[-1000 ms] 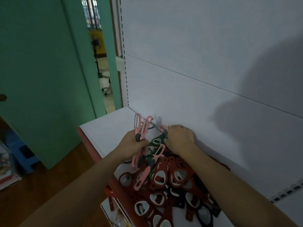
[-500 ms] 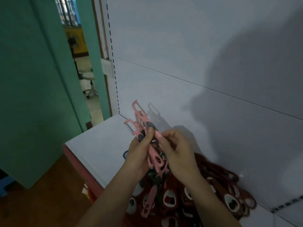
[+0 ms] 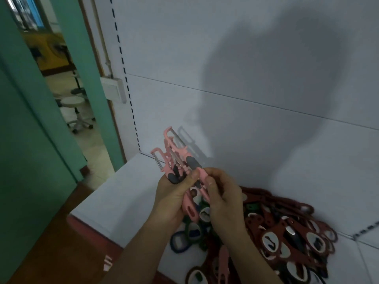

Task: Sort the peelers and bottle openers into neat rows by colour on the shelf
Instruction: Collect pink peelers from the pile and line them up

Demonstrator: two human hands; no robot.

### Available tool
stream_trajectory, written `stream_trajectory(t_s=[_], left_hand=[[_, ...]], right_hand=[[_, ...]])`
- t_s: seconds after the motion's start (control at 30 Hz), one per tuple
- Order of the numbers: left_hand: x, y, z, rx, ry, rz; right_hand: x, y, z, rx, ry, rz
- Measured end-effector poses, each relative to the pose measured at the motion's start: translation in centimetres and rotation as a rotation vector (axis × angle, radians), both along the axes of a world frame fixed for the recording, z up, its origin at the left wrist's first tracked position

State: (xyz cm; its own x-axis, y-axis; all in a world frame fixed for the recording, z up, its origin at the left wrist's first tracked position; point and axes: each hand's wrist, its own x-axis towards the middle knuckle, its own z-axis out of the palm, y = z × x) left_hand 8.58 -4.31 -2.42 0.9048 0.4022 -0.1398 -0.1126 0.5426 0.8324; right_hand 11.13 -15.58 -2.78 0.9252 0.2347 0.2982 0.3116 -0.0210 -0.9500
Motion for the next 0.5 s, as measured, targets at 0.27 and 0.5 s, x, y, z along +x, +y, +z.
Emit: stream_trajectory(t_s=[0.27, 0.5], left_hand=[[-1.1, 3.2, -0.3, 0.006, 0.045, 0.077], [-1.3, 3.6, -0.3, -0.131, 0.094, -0.022]], right_hand=[[-2.1, 0.3, -1.5, -0.245, -0.074, -0.120], [-3.9, 0.6, -1.6, -0.019, 0.010, -0.138]])
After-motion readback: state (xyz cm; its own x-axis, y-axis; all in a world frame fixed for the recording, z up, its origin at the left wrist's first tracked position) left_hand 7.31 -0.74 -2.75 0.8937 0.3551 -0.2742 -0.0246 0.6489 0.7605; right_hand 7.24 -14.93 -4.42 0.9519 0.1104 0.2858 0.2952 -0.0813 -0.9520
